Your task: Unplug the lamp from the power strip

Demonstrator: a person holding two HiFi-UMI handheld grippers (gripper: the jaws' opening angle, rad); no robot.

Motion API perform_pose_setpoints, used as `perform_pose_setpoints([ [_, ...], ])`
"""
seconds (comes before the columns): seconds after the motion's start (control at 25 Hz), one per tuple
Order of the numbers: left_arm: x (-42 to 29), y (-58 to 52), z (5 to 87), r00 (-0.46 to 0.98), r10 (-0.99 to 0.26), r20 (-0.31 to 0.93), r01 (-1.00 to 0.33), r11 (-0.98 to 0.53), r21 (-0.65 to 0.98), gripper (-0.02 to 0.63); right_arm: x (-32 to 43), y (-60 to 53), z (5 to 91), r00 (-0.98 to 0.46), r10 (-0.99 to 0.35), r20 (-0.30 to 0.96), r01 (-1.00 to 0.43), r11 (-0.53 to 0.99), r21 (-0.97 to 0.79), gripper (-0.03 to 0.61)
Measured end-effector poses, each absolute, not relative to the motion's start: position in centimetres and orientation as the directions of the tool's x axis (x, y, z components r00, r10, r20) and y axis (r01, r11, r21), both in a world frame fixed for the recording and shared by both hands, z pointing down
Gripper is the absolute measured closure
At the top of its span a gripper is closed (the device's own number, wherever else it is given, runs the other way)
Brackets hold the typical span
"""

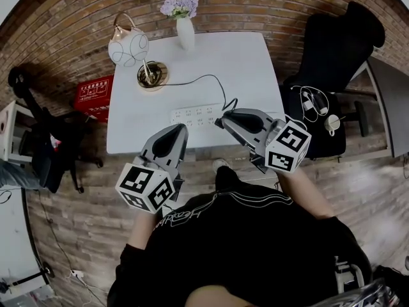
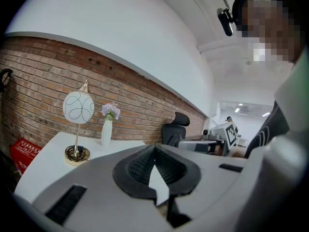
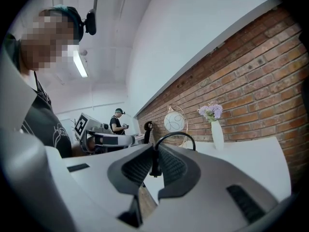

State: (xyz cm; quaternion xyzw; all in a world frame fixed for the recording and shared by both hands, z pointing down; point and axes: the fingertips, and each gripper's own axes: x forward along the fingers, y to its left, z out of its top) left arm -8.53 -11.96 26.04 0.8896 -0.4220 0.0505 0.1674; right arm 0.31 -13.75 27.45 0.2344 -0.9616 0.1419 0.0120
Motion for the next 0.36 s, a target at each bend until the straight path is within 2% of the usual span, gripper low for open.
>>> perform_pose_setpoints([
  [0.36, -8.62, -11.35, 25.47, 0.641, -0.736, 0.219, -0.765, -0.59, 0.259, 0.611, 0.25, -12.92, 26.8, -0.887, -0.454, 0.081, -0.458, 0.847, -0.269, 0.56],
])
